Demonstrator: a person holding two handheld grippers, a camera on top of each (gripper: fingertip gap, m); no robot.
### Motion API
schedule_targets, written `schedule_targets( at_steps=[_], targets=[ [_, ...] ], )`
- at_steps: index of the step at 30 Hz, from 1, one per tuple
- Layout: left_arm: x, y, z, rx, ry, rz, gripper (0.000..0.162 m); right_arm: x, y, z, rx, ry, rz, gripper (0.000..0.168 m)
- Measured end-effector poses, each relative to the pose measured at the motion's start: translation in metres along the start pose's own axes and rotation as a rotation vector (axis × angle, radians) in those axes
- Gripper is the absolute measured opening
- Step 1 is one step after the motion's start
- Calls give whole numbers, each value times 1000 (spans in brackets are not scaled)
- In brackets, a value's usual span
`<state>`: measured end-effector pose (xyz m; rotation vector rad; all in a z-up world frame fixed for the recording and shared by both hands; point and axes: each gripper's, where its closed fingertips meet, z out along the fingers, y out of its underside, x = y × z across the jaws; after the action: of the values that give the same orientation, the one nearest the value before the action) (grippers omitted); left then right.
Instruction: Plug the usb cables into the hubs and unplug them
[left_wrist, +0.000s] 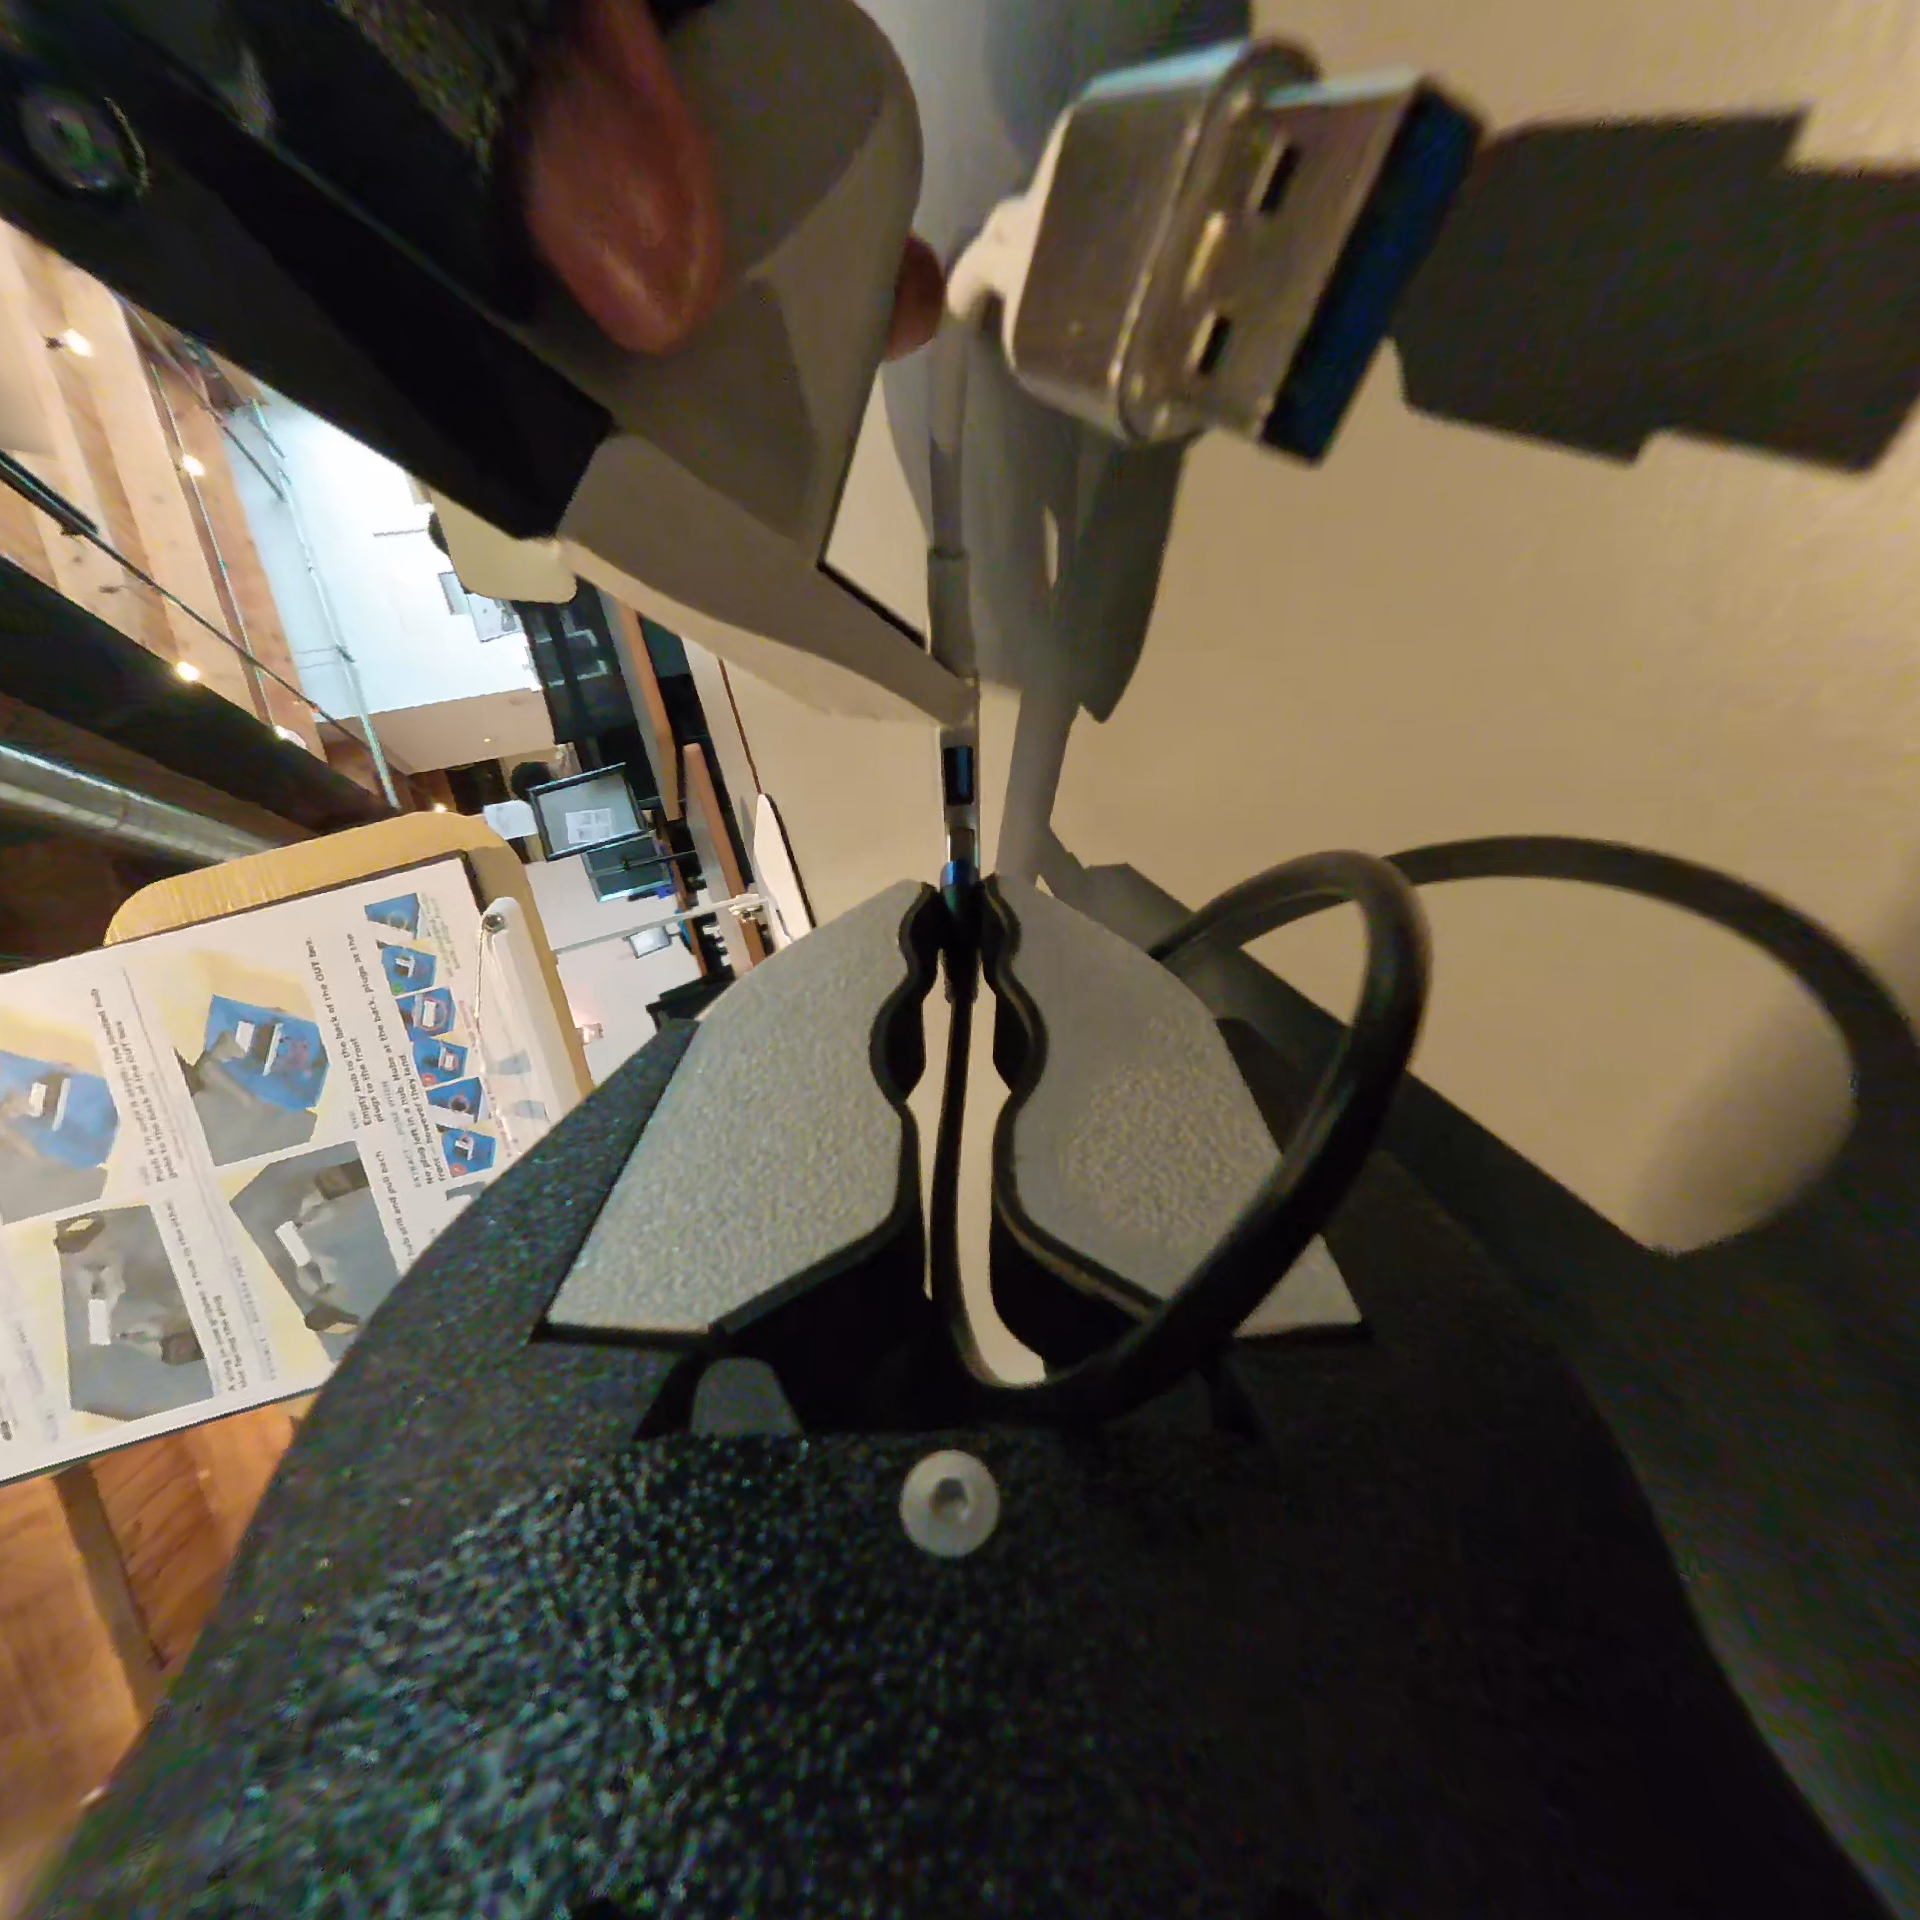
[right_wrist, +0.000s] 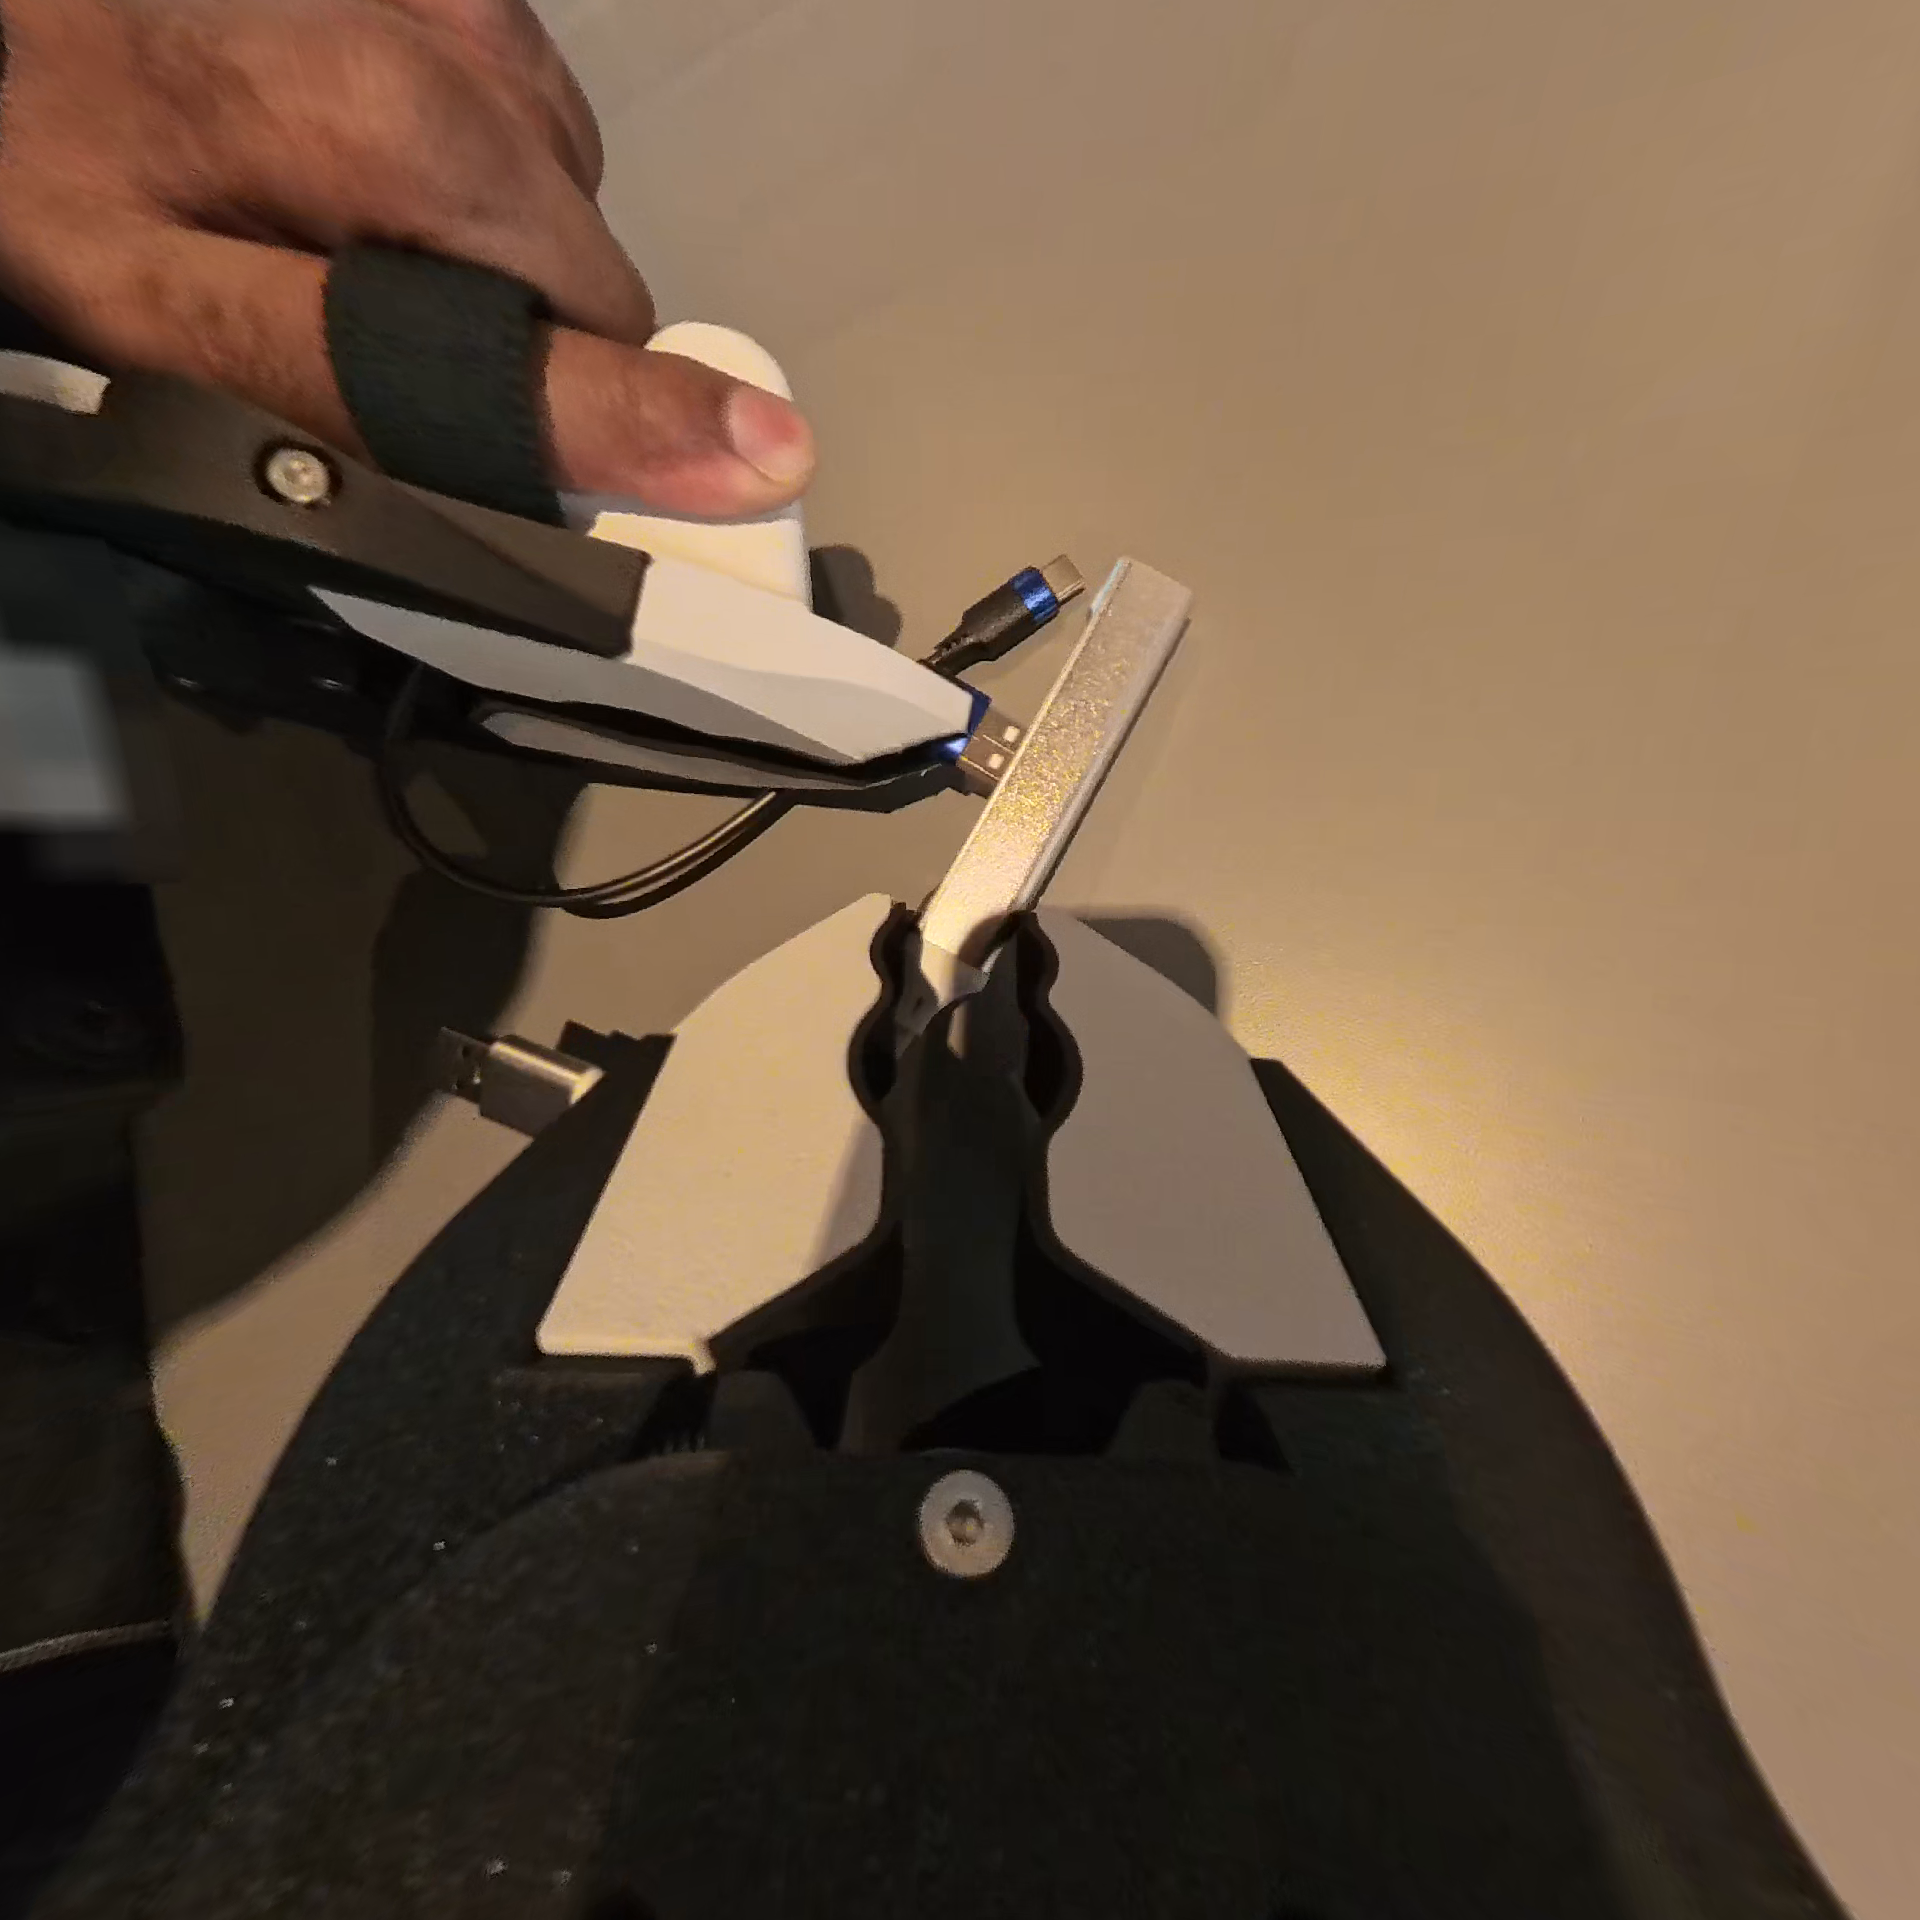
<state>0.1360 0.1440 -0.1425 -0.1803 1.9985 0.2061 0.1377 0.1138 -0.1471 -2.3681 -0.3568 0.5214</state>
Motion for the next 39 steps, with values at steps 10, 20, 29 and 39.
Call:
schedule_targets(
  at_steps=[10,20,29,39],
  targets=[
    [3,0,2,49,-9,60,7,-1,0,2,-2,2,-92,21],
    [2,-8,-4,184,-45,44,8,-10,6,-7,18,-177,-157,23],
    [0,-9,-5,219,-78,49,8,-14,7,-8,5,-223,-101,21],
    [8,-29,-19,368,-63,81,7,-31,1,-15,53,-412,12,11]
  ],
)
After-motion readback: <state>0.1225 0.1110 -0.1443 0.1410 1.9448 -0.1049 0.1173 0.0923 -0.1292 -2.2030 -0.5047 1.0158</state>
